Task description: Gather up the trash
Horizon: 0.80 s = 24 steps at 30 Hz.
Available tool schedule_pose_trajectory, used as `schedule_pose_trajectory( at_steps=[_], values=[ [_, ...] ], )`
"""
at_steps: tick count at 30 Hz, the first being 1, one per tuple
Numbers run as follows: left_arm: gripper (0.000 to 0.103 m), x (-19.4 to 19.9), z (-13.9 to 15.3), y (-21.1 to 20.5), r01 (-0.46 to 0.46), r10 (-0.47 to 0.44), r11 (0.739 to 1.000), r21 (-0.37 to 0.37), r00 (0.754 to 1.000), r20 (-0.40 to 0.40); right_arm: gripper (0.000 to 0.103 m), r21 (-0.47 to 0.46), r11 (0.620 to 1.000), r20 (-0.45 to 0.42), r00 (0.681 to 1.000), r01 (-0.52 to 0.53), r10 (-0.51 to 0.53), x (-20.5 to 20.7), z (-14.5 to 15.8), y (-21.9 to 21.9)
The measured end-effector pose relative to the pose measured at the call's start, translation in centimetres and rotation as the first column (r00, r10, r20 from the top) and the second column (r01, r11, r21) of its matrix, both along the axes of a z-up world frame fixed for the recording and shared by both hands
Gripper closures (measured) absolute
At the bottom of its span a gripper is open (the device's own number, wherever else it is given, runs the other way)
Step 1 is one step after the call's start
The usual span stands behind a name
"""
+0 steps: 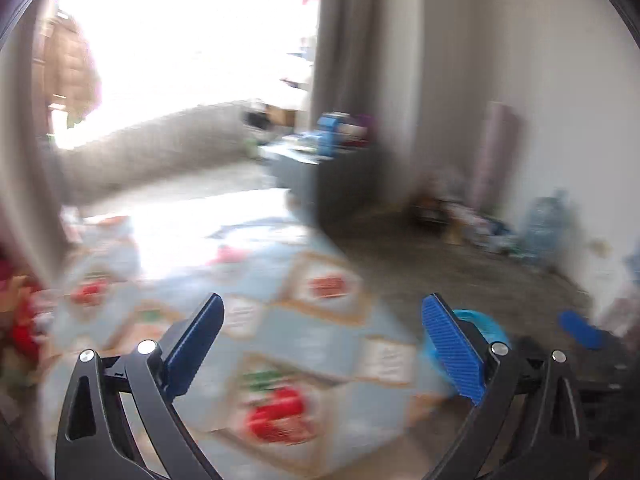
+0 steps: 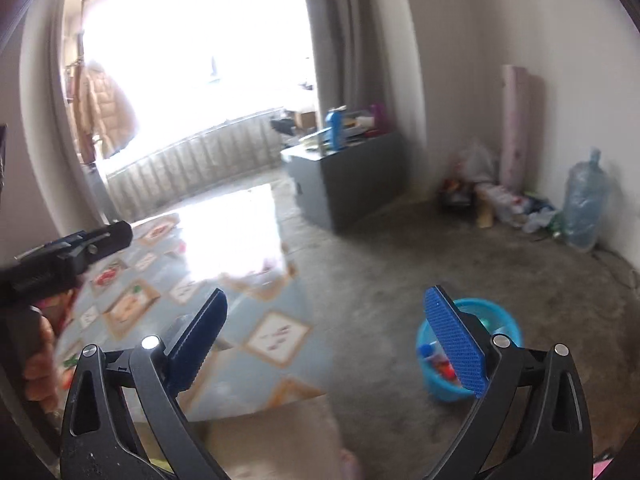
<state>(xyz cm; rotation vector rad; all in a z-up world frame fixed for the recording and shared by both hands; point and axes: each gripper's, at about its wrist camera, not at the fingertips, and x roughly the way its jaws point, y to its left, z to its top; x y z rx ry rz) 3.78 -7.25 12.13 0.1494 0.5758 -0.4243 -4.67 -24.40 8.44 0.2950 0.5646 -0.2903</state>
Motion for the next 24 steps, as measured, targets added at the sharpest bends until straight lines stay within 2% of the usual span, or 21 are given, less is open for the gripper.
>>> schedule_pose_trajectory(
  at_steps=[2,6,7,9,11,14,15,18,20,24],
  values=[
    [0.006,-0.3,-0.7,2.6,-0.101,0.1,0.994,0.046,0.995,0.028,0.008,-0.005,1.0,-0.021,0.999,-0.026,0.026,0.6,-0.2,1.8],
    [0.006,-0.7,-2.3,6.0,-0.219,0.217,0.969,0.111,0.976,0.028,0.008,-0.076,0.995,-0.058,0.996,-0.068,0.064,1.8,-0.1,4.7],
    [0.006,-0.6,-3.1,6.7,-0.263,0.264,0.954,0.146,0.964,0.011,0.008,-0.101,0.993,-0.063,0.996,-0.066,0.06,2.0,-0.1,5.3],
    [0.006,-0.7,-4.9,7.7,-0.302,0.313,0.938,0.171,0.949,-0.038,0.008,-0.131,0.989,-0.072,0.996,-0.067,0.058,2.0,0.0,6.6],
    [0.006,-1.0,-7.1,8.6,-0.341,0.366,0.923,0.178,0.921,-0.136,0.008,-0.145,0.987,-0.091,0.994,-0.072,0.059,2.0,-0.7,6.7],
    [0.006,-1.8,-9.1,9.3,-0.359,0.393,0.917,0.172,0.886,-0.246,0.008,-0.134,0.988,-0.173,0.983,-0.077,0.053,2.0,-2.4,7.4],
    [0.006,-2.2,-9.5,9.1,-0.36,0.396,0.916,0.177,0.881,-0.258,0.008,-0.127,0.989,-0.21,0.977,-0.077,0.049,2.1,-3.2,7.2],
    [0.006,-2.9,-9.9,8.6,-0.352,0.396,0.914,0.202,0.883,-0.253,0.008,-0.1,0.993,-0.327,0.944,-0.069,0.033,2.1,-5.8,6.7],
    [0.006,-3.3,-10.1,8.3,-0.338,0.387,0.917,0.212,0.884,-0.263,0.008,-0.094,0.994,-0.373,0.928,-0.048,0.01,1.6,-6.7,6.9],
    [0.006,-3.0,-10.8,8.3,-0.326,0.384,0.917,0.231,0.878,-0.286,0.008,-0.121,0.992,-0.41,0.912,-0.037,-0.016,1.0,-7.2,7.1]
  ],
)
